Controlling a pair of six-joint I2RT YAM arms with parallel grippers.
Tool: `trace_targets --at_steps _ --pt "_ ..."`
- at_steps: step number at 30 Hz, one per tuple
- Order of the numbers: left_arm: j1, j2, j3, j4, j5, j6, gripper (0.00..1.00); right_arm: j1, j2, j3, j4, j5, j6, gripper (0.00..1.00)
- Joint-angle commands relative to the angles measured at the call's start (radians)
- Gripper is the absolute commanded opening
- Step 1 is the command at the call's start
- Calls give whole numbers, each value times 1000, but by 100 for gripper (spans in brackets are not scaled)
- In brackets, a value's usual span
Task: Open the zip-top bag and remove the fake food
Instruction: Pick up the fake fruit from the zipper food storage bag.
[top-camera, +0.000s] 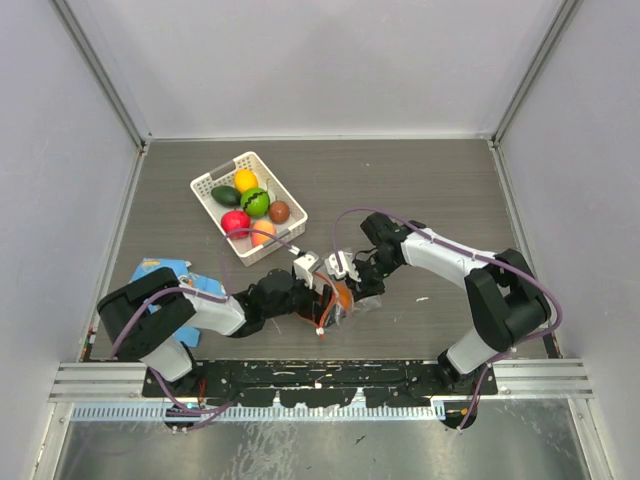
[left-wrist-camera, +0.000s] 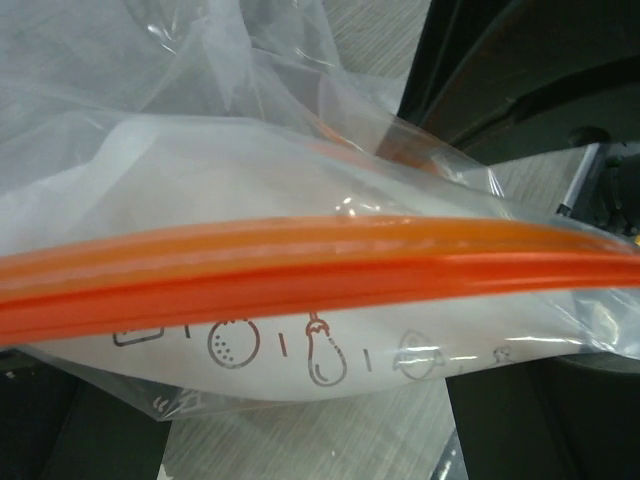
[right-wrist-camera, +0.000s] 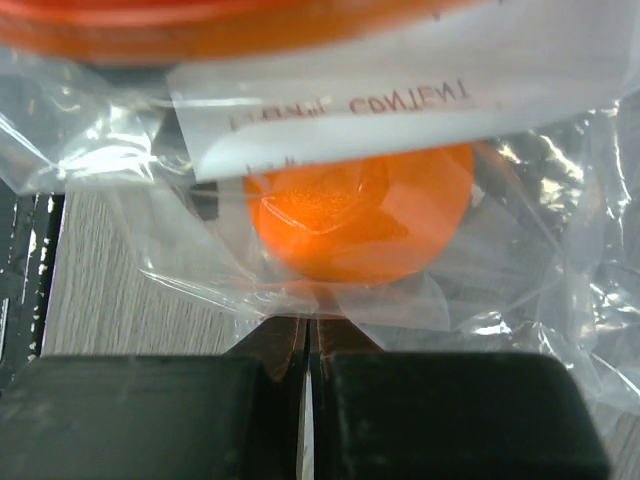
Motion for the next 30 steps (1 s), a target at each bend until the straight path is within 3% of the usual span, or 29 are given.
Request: trace_targets --at_steps 1,10,12,16,21,30 --pt "-25 27 43 88 -118 21 98 19 7 43 -8 -68 10 2" --pt "-38 78 55 154 -125 7 100 26 22 48 -8 -61 13 2" --pt "-38 94 58 168 -123 -5 96 26 23 49 -9 -58 13 2" --pt "-38 113 52 191 -134 -30 79 26 23 50 -9 -44 14 2" --pt "-39 90 30 191 -150 -37 38 26 19 51 -9 -27 14 2" --pt "-38 22 -10 140 -148 -28 19 12 -2 46 0 30 14 1"
